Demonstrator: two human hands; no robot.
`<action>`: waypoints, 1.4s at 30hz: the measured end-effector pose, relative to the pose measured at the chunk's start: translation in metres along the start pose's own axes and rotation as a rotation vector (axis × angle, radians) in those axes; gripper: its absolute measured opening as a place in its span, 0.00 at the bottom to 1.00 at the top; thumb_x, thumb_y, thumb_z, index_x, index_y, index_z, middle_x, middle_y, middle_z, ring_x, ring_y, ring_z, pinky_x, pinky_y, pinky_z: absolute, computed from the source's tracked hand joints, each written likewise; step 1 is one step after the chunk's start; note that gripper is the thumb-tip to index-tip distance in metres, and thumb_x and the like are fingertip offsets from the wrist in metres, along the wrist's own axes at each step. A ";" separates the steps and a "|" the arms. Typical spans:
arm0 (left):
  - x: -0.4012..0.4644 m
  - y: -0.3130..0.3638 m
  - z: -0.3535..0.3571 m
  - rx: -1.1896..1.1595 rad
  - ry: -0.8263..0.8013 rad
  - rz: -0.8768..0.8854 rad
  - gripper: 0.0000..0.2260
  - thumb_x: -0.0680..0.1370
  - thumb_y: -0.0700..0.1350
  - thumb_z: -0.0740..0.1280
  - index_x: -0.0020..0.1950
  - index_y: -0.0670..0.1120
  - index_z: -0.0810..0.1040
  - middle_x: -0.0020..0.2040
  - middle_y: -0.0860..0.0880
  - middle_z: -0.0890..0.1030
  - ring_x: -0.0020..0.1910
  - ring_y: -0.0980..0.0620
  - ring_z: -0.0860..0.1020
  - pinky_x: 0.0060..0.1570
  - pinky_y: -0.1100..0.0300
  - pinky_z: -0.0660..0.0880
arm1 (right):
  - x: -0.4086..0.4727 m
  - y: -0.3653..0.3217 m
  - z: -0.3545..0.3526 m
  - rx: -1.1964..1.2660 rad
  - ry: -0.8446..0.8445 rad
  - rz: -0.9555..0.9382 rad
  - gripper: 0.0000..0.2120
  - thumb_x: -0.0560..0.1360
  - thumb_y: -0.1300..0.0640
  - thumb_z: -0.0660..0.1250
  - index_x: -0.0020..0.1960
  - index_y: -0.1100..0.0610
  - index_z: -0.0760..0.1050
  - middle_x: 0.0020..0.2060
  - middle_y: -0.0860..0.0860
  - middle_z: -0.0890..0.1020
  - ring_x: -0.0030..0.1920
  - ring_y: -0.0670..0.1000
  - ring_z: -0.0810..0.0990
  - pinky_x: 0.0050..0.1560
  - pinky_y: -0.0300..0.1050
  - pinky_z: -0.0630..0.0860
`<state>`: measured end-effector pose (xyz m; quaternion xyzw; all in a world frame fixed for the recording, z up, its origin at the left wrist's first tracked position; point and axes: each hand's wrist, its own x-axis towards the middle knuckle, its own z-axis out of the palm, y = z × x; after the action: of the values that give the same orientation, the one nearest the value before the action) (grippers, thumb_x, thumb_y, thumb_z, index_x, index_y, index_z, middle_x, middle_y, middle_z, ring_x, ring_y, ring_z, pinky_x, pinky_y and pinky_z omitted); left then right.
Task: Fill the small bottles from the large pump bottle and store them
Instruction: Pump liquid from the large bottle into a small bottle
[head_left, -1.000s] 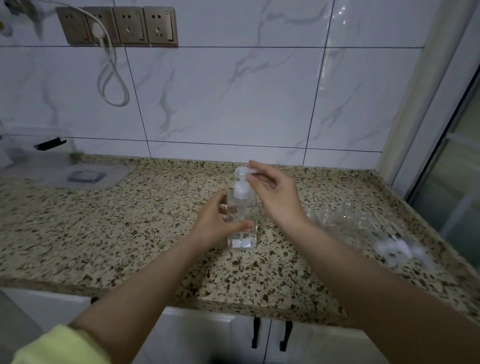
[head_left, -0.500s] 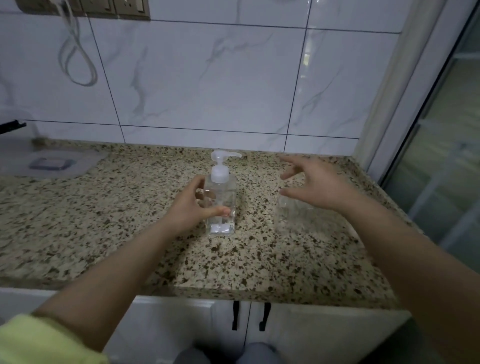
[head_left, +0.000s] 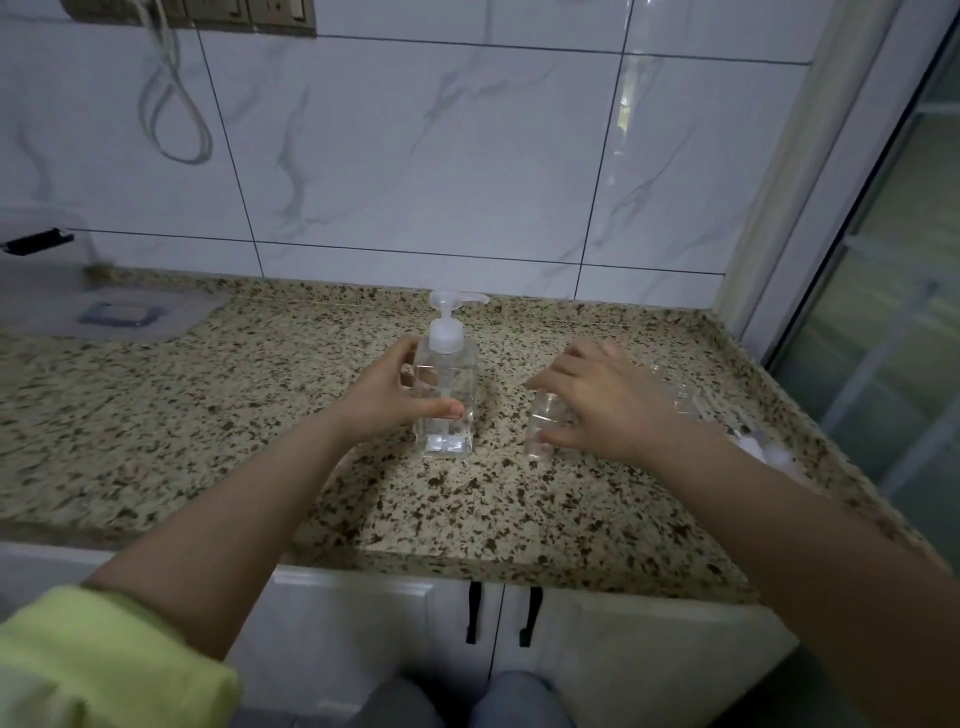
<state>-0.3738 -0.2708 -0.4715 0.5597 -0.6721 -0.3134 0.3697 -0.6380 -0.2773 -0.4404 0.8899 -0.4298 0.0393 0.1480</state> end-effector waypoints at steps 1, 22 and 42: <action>-0.001 0.000 -0.001 -0.005 -0.005 0.000 0.34 0.69 0.46 0.79 0.71 0.51 0.67 0.59 0.55 0.76 0.51 0.60 0.75 0.48 0.61 0.70 | 0.001 -0.005 0.002 0.011 0.016 -0.019 0.30 0.76 0.33 0.64 0.74 0.45 0.69 0.65 0.44 0.76 0.67 0.47 0.67 0.67 0.45 0.61; -0.009 -0.008 -0.013 0.025 -0.032 -0.011 0.39 0.64 0.54 0.80 0.72 0.53 0.68 0.65 0.54 0.77 0.61 0.51 0.77 0.61 0.49 0.74 | 0.011 -0.025 0.035 0.934 -0.104 0.441 0.17 0.66 0.47 0.80 0.46 0.55 0.80 0.42 0.51 0.83 0.39 0.49 0.81 0.40 0.35 0.80; 0.028 0.057 -0.032 0.238 0.215 0.278 0.15 0.85 0.51 0.57 0.49 0.47 0.80 0.43 0.48 0.82 0.41 0.53 0.78 0.41 0.68 0.70 | 0.033 -0.039 0.023 1.092 0.129 0.336 0.13 0.78 0.50 0.70 0.60 0.51 0.75 0.53 0.44 0.80 0.52 0.42 0.78 0.42 0.33 0.75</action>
<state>-0.3794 -0.2885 -0.4029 0.5316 -0.7319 -0.1163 0.4101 -0.5885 -0.2859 -0.4646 0.7526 -0.4729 0.3325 -0.3153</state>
